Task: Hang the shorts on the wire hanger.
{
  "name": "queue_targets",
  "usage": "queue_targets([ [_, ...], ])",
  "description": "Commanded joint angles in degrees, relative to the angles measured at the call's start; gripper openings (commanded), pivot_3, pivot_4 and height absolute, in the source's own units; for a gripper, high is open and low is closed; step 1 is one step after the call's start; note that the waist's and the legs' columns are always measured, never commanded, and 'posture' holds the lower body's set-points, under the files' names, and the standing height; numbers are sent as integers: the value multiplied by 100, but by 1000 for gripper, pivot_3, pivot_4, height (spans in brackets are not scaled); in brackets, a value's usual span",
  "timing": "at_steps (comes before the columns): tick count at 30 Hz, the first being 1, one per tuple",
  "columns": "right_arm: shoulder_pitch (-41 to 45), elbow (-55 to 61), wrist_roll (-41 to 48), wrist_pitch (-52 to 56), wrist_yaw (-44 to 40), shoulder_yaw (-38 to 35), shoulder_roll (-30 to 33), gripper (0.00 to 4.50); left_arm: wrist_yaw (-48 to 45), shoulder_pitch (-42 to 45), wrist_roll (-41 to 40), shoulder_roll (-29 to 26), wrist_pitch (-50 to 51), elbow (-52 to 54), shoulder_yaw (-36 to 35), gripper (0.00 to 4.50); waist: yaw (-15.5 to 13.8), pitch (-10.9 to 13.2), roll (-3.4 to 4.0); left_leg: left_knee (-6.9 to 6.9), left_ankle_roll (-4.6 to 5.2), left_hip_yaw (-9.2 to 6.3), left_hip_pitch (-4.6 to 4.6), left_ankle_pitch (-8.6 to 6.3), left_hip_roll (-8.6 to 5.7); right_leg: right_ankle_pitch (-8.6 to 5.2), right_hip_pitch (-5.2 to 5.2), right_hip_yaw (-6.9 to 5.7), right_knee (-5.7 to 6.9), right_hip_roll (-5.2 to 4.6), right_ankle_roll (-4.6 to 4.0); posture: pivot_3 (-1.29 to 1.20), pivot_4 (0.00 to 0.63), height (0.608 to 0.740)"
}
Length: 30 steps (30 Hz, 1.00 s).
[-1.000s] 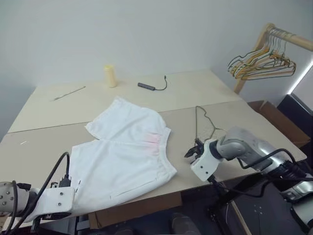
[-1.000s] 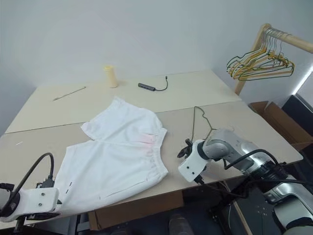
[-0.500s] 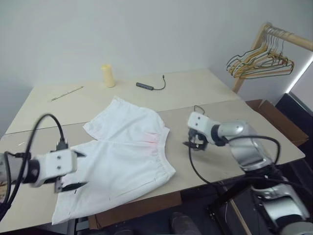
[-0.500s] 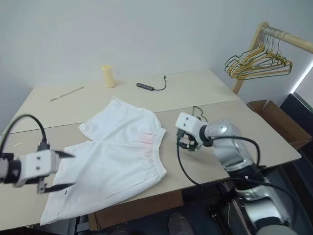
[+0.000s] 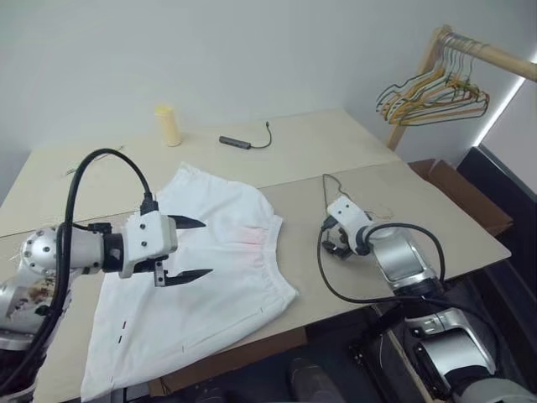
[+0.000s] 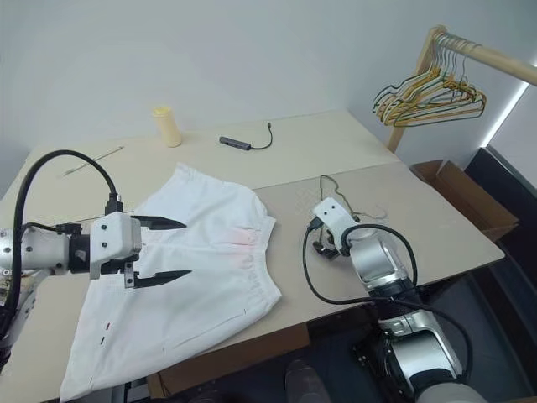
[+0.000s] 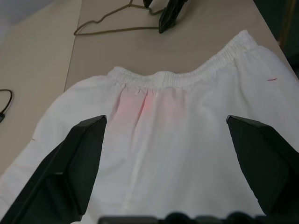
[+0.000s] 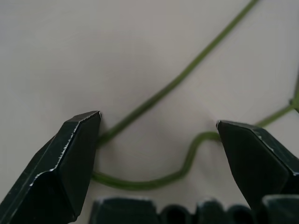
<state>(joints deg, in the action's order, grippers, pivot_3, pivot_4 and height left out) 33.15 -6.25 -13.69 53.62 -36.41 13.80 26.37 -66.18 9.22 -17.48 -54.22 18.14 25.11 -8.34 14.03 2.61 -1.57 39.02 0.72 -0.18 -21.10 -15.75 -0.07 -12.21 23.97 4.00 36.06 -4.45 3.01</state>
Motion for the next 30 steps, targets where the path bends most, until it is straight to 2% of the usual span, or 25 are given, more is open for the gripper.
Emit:
queue_targets([
  [1, -211, 83, -18, 22, -3, -19, 371, 4500, 20, 159, -45, -34, -175, -102, -2, 4477, -9, -2, 0, 0, 0, 0, 4, 0, 0, -1, -3, 0, 0, 1, 1, -212, 0, 740],
  [4, -259, 485, 290, 199, -108, -357, 526, 4500, -35, 190, -79, -47, -277, -151, 32, 4477, -14, -2, -1, 8, 6, 0, 3, 4, 1, -4, -6, 0, 2, 5, 7, -219, 0, 740],
  [7, -113, 733, 787, 379, -159, -768, 300, 4500, -3, 262, -103, 22, -337, -174, 115, 4477, 31, -2, -1, 12, 8, 2, 1, 6, 1, -5, -3, 4, 3, 7, 10, -225, 0, 740],
  [11, 282, 54, 1222, 257, 251, -1309, -301, 4500, 191, 542, -77, 215, -299, -239, 328, 4477, 195, -2, -1, 12, 10, 2, 2, 8, 3, -1, -5, 11, 6, 11, 10, -220, 0, 740],
  [15, 557, -757, 1217, -125, 536, -1238, -441, 4500, 341, 732, -145, 377, -194, -206, 451, 4477, 269, -2, -1, 13, 11, -2, 1, 12, 0, 8, -5, 11, 8, 9, 4, -210, 0, 740],
  [20, 845, -1645, 1420, -312, 490, -1174, -577, 4500, 414, 765, -233, 492, -76, -46, 521, 4477, 278, -2, 0, 12, 11, -2, -7, 12, -3, 9, 4, 13, 6, 4, 5, -205, 0, 740],
  [26, 797, -1646, 1519, -185, 191, -833, -588, 4500, 428, 654, -219, 474, -70, 6, 549, 4477, 269, -3, 0, 12, 11, -5, -2, 12, -1, 9, 0, 12, 11, 6, 5, -195, 0, 740],
  [29, 842, -1805, 1554, 138, 372, -910, -672, 4500, 433, 615, -182, 449, -83, -5, 565, 4477, 271, -5, 0, 12, 11, -5, 1, 12, 0, 9, -3, 12, 12, 8, 5, -192, 0, 740],
  [30, 858, -1858, 1561, 271, 444, -935, -702, 4326, 432, 602, -156, 438, -95, -15, 577, 4498, 272, -6, 0, 12, 11, -5, 2, 12, 0, 9, -4, 12, 12, 8, 5, -191, 0, 740],
])
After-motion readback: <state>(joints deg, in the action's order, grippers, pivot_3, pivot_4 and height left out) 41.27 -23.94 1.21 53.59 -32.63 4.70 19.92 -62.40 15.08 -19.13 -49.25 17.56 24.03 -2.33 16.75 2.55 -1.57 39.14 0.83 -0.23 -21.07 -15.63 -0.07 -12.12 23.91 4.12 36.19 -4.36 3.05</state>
